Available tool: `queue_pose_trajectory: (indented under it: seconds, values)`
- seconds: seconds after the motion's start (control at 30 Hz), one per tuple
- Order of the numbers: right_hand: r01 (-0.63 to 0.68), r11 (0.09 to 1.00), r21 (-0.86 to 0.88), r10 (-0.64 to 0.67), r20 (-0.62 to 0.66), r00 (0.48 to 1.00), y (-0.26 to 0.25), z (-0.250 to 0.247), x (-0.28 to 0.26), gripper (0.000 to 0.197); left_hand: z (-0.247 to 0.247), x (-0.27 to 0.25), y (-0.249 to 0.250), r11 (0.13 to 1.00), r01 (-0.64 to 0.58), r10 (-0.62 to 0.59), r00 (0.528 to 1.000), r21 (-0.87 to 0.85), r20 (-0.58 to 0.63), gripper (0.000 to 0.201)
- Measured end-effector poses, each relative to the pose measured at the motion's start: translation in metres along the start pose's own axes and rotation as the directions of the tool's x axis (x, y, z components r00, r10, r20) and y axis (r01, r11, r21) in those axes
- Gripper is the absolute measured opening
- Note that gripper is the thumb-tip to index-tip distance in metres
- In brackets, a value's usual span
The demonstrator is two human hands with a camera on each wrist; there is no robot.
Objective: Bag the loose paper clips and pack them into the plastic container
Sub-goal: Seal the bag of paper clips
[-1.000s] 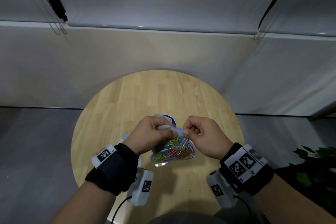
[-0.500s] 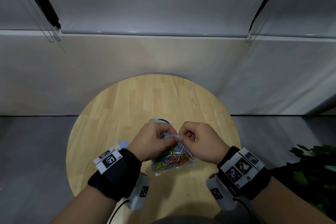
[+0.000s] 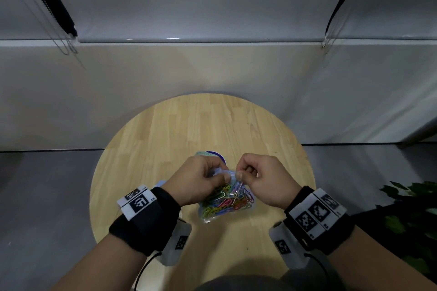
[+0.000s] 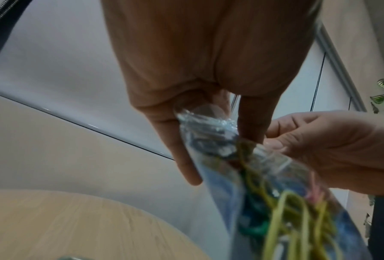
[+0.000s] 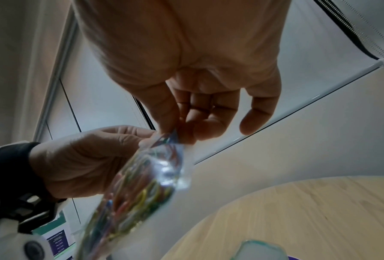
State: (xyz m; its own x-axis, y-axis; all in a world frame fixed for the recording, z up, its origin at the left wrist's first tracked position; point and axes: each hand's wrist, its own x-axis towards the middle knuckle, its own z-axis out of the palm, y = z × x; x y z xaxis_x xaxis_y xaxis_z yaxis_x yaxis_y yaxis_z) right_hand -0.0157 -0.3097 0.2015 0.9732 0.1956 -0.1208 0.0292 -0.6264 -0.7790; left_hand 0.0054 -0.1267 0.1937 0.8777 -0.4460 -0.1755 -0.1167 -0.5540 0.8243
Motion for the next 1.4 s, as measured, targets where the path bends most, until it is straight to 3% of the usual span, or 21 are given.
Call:
queue_pose_trajectory:
  seconds: [0.2, 0.33, 0.6, 0.73, 0.9, 1.17, 1.27, 1.4]
  values:
    - [-0.009, 1.000, -0.011, 0.009, -0.002, 1.000, 0.006, -0.004, -0.003, 0.028, -0.002, 0.002, -0.004, 0.989, -0.040, 0.042, 0.999, 0.140, -0.010, 0.014]
    - [-0.012, 1.000, -0.003, 0.012, 0.044, 0.999, 0.007, 0.000, -0.001, 0.012, 0.003, 0.003, 0.000, 0.989, -0.056, 0.054, 0.998, 0.134, 0.017, 0.017]
    - [-0.004, 1.000, -0.019, 0.005, 0.044, 0.999, 0.004, 0.005, 0.004, 0.025, 0.012, 0.006, 0.004, 0.985, -0.068, 0.067, 0.998, 0.158, 0.015, 0.009]
    - [-0.024, 1.000, 0.012, 0.023, 0.028, 0.999, 0.007, 0.005, 0.002, 0.025, 0.005, 0.002, -0.001, 0.992, -0.081, 0.077, 0.996, 0.096, 0.043, 0.022]
    - [-0.054, 0.997, 0.048, 0.053, 0.025, 0.998, 0.010, 0.008, 0.002, 0.029, 0.001, 0.004, -0.004, 0.955, -0.128, 0.122, 0.992, 0.269, 0.038, 0.012]
    - [-0.063, 0.995, 0.074, 0.058, 0.064, 0.996, 0.012, 0.010, 0.003, 0.017, 0.006, 0.006, -0.006, 0.949, -0.167, 0.165, 0.986, 0.268, 0.031, 0.017]
    - [-0.047, 0.998, 0.051, 0.043, 0.085, 0.995, 0.009, 0.009, 0.006, 0.014, 0.010, 0.006, -0.006, 0.954, -0.176, 0.178, 0.984, 0.243, 0.015, 0.014]
    - [-0.045, 0.999, -0.023, 0.047, 0.066, 0.997, 0.012, 0.008, 0.008, 0.025, 0.003, 0.005, -0.012, 0.957, -0.155, 0.154, 0.988, 0.244, 0.024, 0.019]
